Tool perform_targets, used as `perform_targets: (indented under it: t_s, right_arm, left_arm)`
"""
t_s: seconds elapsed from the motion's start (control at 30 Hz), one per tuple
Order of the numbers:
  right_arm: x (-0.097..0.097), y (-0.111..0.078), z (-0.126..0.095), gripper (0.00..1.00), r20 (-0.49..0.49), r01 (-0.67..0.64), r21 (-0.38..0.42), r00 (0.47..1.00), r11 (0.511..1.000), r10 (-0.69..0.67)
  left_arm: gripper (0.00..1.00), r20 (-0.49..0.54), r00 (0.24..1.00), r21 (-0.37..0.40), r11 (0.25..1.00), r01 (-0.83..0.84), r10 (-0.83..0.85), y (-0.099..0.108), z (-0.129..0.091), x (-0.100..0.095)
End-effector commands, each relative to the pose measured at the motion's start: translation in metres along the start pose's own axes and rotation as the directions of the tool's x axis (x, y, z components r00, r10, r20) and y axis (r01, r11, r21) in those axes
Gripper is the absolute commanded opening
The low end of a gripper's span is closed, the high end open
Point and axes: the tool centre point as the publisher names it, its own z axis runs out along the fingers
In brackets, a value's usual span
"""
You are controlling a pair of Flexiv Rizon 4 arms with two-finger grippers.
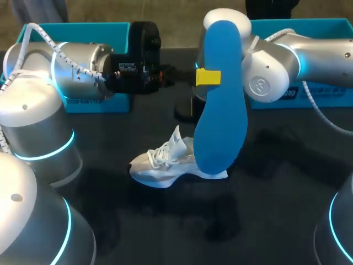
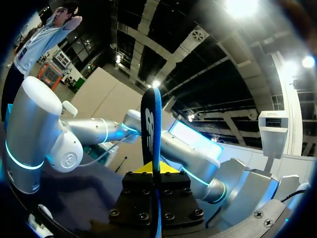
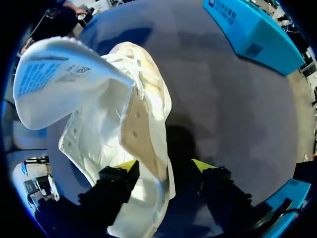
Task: Take the shoe out of the shoebox, open the shoe tongue, remove and reinsert the insole, then place the shoe into the shoebox
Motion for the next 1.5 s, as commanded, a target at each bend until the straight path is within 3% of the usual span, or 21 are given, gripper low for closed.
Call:
perform_targets:
  t_s: [0.03,0.43,0.73,0.9,1.0,1.07,1.17,1.3,1.4,1.43,1.47,1.5]
  right_arm:
    - [0.001,0.000,0.005,0.00,-0.009,-0.003,0.002,1.000,1.000,0.003]
    - [0.005,0.003,0.004,0.00,-0.074,-0.056,0.025,0.996,0.998,0.057]
    - [0.013,-0.005,-0.015,0.00,-0.131,-0.234,0.007,0.964,0.972,0.233]
    - [0.020,-0.006,-0.029,0.00,-0.141,-0.373,-0.057,0.921,0.926,0.363]
    - [0.024,-0.007,-0.035,0.00,-0.145,-0.460,-0.111,0.884,0.881,0.444]
    - [0.029,-0.008,-0.040,0.00,-0.151,-0.546,-0.161,0.837,0.822,0.526]
    - [0.033,-0.007,-0.045,0.00,-0.144,-0.621,-0.181,0.784,0.763,0.604]
    - [0.040,-0.003,-0.051,0.00,-0.145,-0.727,-0.221,0.684,0.650,0.715]
    - [0.049,0.000,-0.052,0.00,-0.133,-0.831,-0.229,0.542,0.507,0.830]
    - [0.050,0.000,-0.052,0.00,-0.135,-0.833,-0.245,0.535,0.495,0.834]
    - [0.053,0.003,-0.052,0.00,-0.138,-0.855,-0.264,0.492,0.447,0.859]
    - [0.054,0.004,-0.053,0.00,-0.132,-0.853,-0.281,0.489,0.441,0.862]
  left_arm:
    - [0.00,0.000,1.000,0.003,1.000,-0.001,0.001,0.001,0.001,0.000]
    - [0.00,0.000,1.000,0.003,1.000,-0.001,0.001,0.001,0.001,0.000]
    - [0.00,0.000,1.000,0.003,1.000,-0.001,0.001,0.001,0.001,0.000]
    - [0.00,0.000,1.000,0.003,1.000,-0.001,0.001,0.001,0.001,0.000]
    - [0.00,0.000,1.000,0.003,1.000,-0.001,0.001,0.001,0.001,0.000]
    - [0.00,0.000,1.000,0.003,1.000,-0.001,0.001,0.001,0.001,0.000]
    - [0.00,0.000,1.000,0.003,1.000,-0.001,0.001,0.001,0.001,0.000]
    - [0.00,0.000,1.000,0.003,1.000,-0.001,0.001,0.001,0.001,0.000]
    - [0.00,0.000,1.000,0.003,1.000,-0.001,0.001,0.001,0.001,0.000]
    - [0.00,0.000,1.000,0.003,1.000,-0.001,0.001,0.001,0.001,0.000]
    - [0.00,0.000,1.000,0.003,1.000,-0.001,0.001,0.001,0.001,0.000]
    - [0.00,0.000,1.000,0.003,1.000,-0.001,0.001,0.001,0.001,0.000]
